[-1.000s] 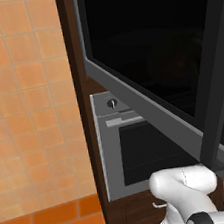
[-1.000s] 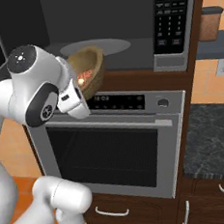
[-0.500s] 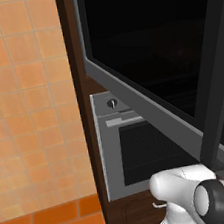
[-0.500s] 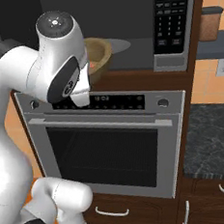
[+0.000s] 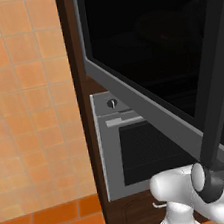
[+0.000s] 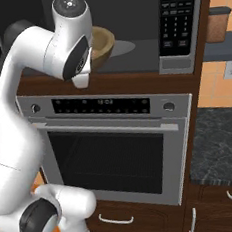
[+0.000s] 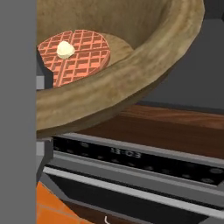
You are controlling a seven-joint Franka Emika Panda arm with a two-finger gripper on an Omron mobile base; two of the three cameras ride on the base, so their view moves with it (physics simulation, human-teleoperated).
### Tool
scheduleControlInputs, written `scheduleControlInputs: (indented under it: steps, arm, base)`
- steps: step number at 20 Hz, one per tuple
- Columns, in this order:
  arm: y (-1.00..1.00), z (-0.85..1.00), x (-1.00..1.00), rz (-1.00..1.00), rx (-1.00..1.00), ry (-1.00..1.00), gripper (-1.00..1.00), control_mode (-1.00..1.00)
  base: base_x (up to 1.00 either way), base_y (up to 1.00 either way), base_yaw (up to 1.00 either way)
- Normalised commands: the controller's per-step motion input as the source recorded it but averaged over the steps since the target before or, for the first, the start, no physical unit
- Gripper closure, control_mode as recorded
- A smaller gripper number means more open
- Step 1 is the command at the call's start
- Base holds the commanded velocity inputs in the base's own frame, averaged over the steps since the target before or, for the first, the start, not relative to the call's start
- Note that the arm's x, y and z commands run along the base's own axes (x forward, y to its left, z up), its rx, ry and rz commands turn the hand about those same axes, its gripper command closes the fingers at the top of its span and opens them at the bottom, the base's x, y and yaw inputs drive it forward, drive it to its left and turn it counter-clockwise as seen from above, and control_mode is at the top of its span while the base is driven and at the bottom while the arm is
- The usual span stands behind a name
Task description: Open the microwave, place the bowl with waffle inside the microwave, then close the microwave door and turn it on.
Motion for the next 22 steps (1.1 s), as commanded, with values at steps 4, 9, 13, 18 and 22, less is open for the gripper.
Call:
scheduleControlInputs:
  steps: [4,9,13,18,22]
  arm:
    - [0.08,0.03,0.99,0.00,0.00,0.15,1.00,-1.00]
    - [0.01,0.07,1.00,0.00,0.00,0.09,1.00,-1.00]
    - [0.10,0.02,1.00,-0.02,0.00,0.01,1.00,-1.00]
    - [0.15,-0.05,1.00,-0.07,-0.01,0.02,-1.00,-1.00]
    - [0.06,-0.14,0.52,-0.06,-0.02,-0.01,-1.00,-1.00]
  base:
    - [0.00,0.00,0.00]
    - [0.00,0.00,0.00]
    - [0.00,0.00,0.00]
    - [0.00,0.00,0.00]
    - [0.00,0.00,0.00]
